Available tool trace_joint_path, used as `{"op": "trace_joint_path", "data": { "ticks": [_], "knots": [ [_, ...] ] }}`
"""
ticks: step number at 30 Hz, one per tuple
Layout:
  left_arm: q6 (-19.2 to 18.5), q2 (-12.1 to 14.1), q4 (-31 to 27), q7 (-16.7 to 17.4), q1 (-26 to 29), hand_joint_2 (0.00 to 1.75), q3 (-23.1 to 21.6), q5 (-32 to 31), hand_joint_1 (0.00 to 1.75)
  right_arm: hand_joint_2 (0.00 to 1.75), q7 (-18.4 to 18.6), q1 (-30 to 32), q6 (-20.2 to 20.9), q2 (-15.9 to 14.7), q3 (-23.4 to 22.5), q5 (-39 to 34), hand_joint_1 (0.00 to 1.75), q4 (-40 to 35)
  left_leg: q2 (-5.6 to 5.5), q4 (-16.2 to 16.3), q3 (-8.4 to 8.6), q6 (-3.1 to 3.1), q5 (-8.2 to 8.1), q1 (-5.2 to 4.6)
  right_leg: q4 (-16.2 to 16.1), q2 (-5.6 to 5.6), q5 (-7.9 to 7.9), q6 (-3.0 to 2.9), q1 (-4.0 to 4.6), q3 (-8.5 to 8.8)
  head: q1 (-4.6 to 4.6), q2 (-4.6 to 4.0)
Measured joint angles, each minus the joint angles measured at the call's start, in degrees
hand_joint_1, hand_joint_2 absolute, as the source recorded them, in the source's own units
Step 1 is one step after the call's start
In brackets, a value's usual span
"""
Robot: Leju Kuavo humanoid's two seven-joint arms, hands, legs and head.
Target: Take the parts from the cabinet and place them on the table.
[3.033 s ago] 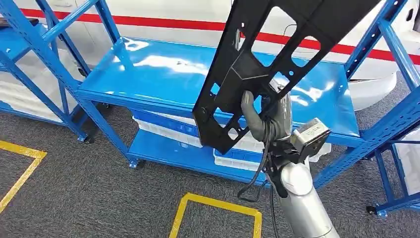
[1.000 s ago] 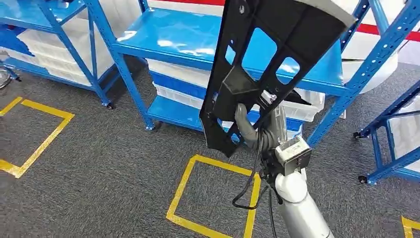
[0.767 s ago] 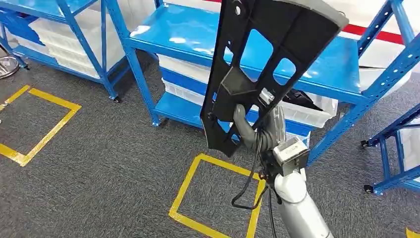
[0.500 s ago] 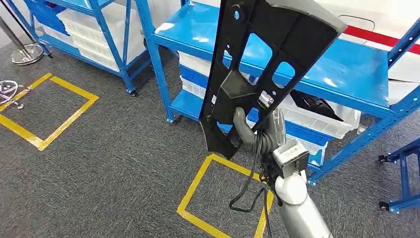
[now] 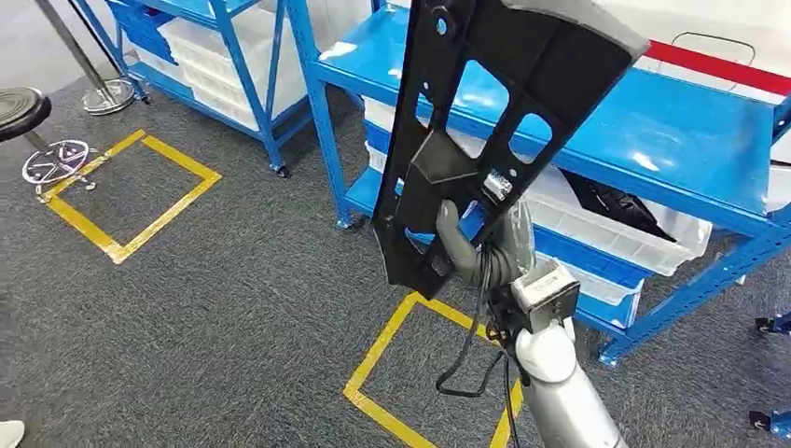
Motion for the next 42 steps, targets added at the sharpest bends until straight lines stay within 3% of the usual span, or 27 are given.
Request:
{"op": "trace_joint_path", "data": {
  "ticks": [1,3,4,5,8,9,11,13,14,15,16,18,19,20,23,24,26,28,30,31,33,34,35,36,39,40,42],
  "knots": [
    [-0.1,0.0,0.0,-0.2,0.0,1.75,0.0,-0.1,0.00,1.75,-0.1,0.1,0.1,0.0,0.0,-0.2,1.75,0.0,0.10,-3.0,1.81,0.13,1.73,0.01,0.0,-0.51,-0.01,0.01,0.02,0.03,0.02,0.00],
    [-0.3,0.2,0.0,-0.5,0.0,1.75,0.0,-0.3,0.00,1.75,-0.5,0.1,0.7,0.0,0.0,-0.8,1.75,-0.1,1.47,-13.5,7.96,0.77,5.88,-0.06,0.0,-1.38,-0.02,0.03,0.07,0.11,0.00,0.00],
    [-0.5,0.3,0.0,-0.7,-0.1,1.75,0.0,-0.3,0.00,1.75,-0.6,0.2,0.8,0.0,0.0,-1.0,1.75,-0.4,3.46,-16.7,9.48,1.04,5.22,-0.53,0.0,-1.74,-0.02,0.09,0.33,0.05,0.04,0.00],
    [-0.9,0.3,0.0,-0.8,-0.2,1.75,0.0,-0.3,0.00,1.75,-0.8,0.1,0.8,-0.1,0.0,-1.0,1.75,-0.6,2.72,-16.7,9.29,1.56,5.63,-0.90,0.0,-2.15,-0.08,0.31,0.85,-0.13,0.13,0.00],
    [-3.1,0.7,0.0,-1.4,0.1,1.75,0.0,-0.6,0.00,1.75,-0.9,1.0,0.9,-0.1,0.0,-1.0,1.75,-1.6,1.28,-16.9,8.87,2.29,5.76,-1.25,-0.3,-3.36,-0.02,1.04,0.64,0.10,0.09,0.00],
    [-3.5,0.8,0.0,-1.5,0.3,1.75,0.0,-0.8,0.00,1.75,-0.9,1.3,0.9,-0.1,0.0,-1.0,1.75,-2.1,0.82,-17.8,9.42,3.04,6.45,-0.52,0.1,-2.72,-0.45,1.48,0.85,-0.20,0.18,0.00],
    [-3.7,0.8,0.0,-1.7,0.4,1.75,-0.1,-1.3,0.00,1.75,-1.3,2.0,0.9,-0.2,0.2,-0.8,1.75,-3.0,0.26,-18.1,9.50,3.65,6.83,-0.65,4.9,0.70,-3.31,0.88,0.51,-2.17,0.20,0.02],
    [-3.8,1.0,0.0,-1.6,0.4,1.75,-0.1,-1.7,0.00,1.75,-2.0,3.4,0.6,-0.7,0.2,-0.8,1.75,-3.2,-0.91,-18.1,9.33,3.73,6.87,-0.66,13.7,1.43,-6.86,0.37,0.44,-6.23,0.44,0.00],
    [-3.9,1.1,0.0,-1.4,0.5,1.75,-0.1,-1.8,0.00,1.75,-2.4,4.2,0.6,-0.9,0.2,-0.8,1.75,-3.2,-1.59,-18.0,9.24,3.72,6.88,-0.66,16.9,1.53,-7.70,0.59,0.44,-7.79,0.48,0.00],
    [-4.0,1.1,0.0,-1.4,0.6,1.75,-0.1,-1.9,0.00,1.75,-2.6,4.9,0.6,-1.1,0.2,-0.8,1.75,-3.2,-2.24,-18.0,9.24,3.70,6.90,-0.66,17.1,1.58,-7.37,1.03,0.42,-7.95,0.48,0.00],
    [-4.1,1.2,0.0,-1.3,0.8,1.75,-0.1,-1.9,0.00,1.75,-2.8,5.3,0.6,-1.2,0.3,-0.8,1.75,-3.2,-2.88,-18.0,9.25,3.66,6.92,-0.65,14.6,1.62,-5.99,1.66,0.33,-6.72,0.50,0.00],
    [-4.1,1.2,0.0,-1.2,0.9,1.75,-0.1,-1.9,0.00,1.75,-2.9,5.5,0.6,-1.4,0.3,-0.9,1.75,-3.5,-4.13,-17.6,9.23,3.52,6.91,-0.61,4.8,2.36,-1.91,2.83,-0.03,-1.96,0.46,0.00],
    [-4.1,1.2,0.0,-1.2,0.9,1.75,-0.1,-2.0,0.00,1.75,-3.0,5.5,0.6,-1.4,0.4,-0.9,1.75,-3.6,-4.65,-17.3,8.93,3.21,6.79,-0.61,0.4,4.83,-0.91,3.01,-0.53,-0.13,0.57,0.00],
    [-4.1,1.3,0.0,-1.2,0.9,1.75,-0.1,-2.0,0.00,1.75,-3.0,5.6,0.6,-1.4,0.5,-0.9,1.75,-3.7,-5.21,-16.8,8.54,2.72,6.59,-1.08,0.1,4.78,-0.67,2.36,-0.37,0.05,0.57,0.00],
    [-4.5,1.4,0.0,-1.3,1.2,1.75,-0.1,-2.0,0.00,1.75,-3.1,6.0,0.6,-1.5,0.6,-1.0,1.75,-3.8,-6.04,-17.2,8.13,1.71,7.20,-0.58,0.3,3.52,-0.28,1.26,0.10,-0.10,0.53,0.00],
    [-5.0,1.5,0.0,-1.4,1.3,1.75,-0.1,-2.1,0.00,1.75,-3.2,5.9,0.7,-1.4,0.6,-1.2,1.75,-3.8,-6.26,-17.0,7.93,1.55,7.08,-0.45,0.0,2.99,0.04,0.77,-0.61,-0.07,0.46,0.00],
    [-5.5,1.4,0.0,-1.6,1.3,1.75,-0.2,-2.7,0.00,1.75,-3.3,5.9,0.8,-1.1,0.7,-1.3,1.75,-3.8,-1.55,-12.9,6.18,0.89,4.11,-0.55,0.0,2.06,0.08,0.02,-0.48,0.02,-0.20,0.00],
    [-5.7,1.5,0.0,-1.6,0.9,1.75,-0.3,-3.0,0.00,1.75,-3.3,6.1,0.8,-1.2,0.7,-1.4,1.75,-3.8,-0.22,-3.5,1.63,0.38,-0.36,-0.27,0.0,0.71,0.05,-0.28,-0.15,-0.05,-0.17,0.00],
    [-5.8,1.5,0.0,-1.0,0.9,1.75,-0.4,-3.3,0.00,1.75,-3.5,6.4,0.7,-1.3,0.7,-1.5,1.75,-3.8,0.03,0.9,-0.51,0.20,-1.22,-0.16,0.0,-0.45,-0.02,-0.36,-0.05,-0.09,-0.17,0.00],
    [-5.8,1.5,0.0,-0.6,0.9,1.75,-0.5,-3.4,0.00,1.75,-3.6,6.5,0.7,-1.3,0.7,-1.5,1.75,-3.8,0.08,-0.7,0.29,0.28,0.09,-0.11,0.0,-0.98,-0.04,-0.37,0.00,-0.08,-0.20,0.00],
    [-5.8,1.5,0.0,-0.2,0.6,1.75,-0.5,-3.7,0.00,1.75,-3.6,6.5,0.6,-1.4,0.7,-1.6,1.75,-3.8,1.01,-9.7,5.26,0.78,4.35,-0.17,0.0,-1.90,-0.06,-0.35,0.03,-0.01,-0.17,0.00],
    [-5.8,1.5,0.0,0.1,0.3,1.75,-0.6,-3.9,0.00,1.75,-3.7,6.5,0.6,-1.4,0.6,-1.6,1.75,-3.8,2.64,-14.2,7.93,1.21,5.79,-0.36,0.0,-2.25,-0.08,-0.32,0.12,0.04,-0.24,0.00],
    [-5.7,1.5,-0.1,0.3,-0.1,1.75,-0.6,-4.2,0.00,1.75,-3.7,6.5,0.6,-1.4,0.6,-1.6,1.75,-3.9,5.09,-16.7,9.08,1.63,5.35,-0.80,0.1,-2.56,-0.26,-0.04,0.41,0.03,-0.20,0.00],
    [-5.7,1.5,-0.2,0.6,-0.7,1.75,-0.6,-4.3,0.00,1.75,-3.7,6.8,0.5,-1.5,0.4,-1.6,1.75,-4.0,3.79,-16.7,8.90,1.86,5.60,-1.12,0.0,-3.13,-0.40,0.29,0.77,-0.02,0.04,0.00],
    [-5.2,1.7,-0.3,1.2,-1.8,1.75,-0.6,-4.9,0.00,1.75,-3.5,7.4,0.6,-1.2,0.1,-1.8,1.75,-4.1,1.97,-17.3,8.91,2.76,5.99,-1.50,-0.4,-4.81,-0.48,1.25,0.75,0.58,-0.04,0.00],
    [-5.0,1.7,-0.3,1.3,-2.0,1.75,-0.6,-5.0,0.00,1.75,-3.4,7.4,0.6,-1.2,0.0,-2.0,1.75,-4.3,1.51,-18.1,9.62,3.15,6.66,-0.78,0.5,-3.59,-1.03,1.48,0.83,-0.07,0.09,0.00],
    [-4.8,1.7,-0.4,1.4,-3.2,1.75,-0.6,-5.1,0.00,1.75,-3.4,7.4,0.7,-1.2,-0.2,-2.2,1.75,-4.6,0.47,-18.5,9.57,3.89,7.10,-0.85,6.9,0.57,-4.44,0.56,0.49,-2.65,0.24,0.00]
  ]
}}
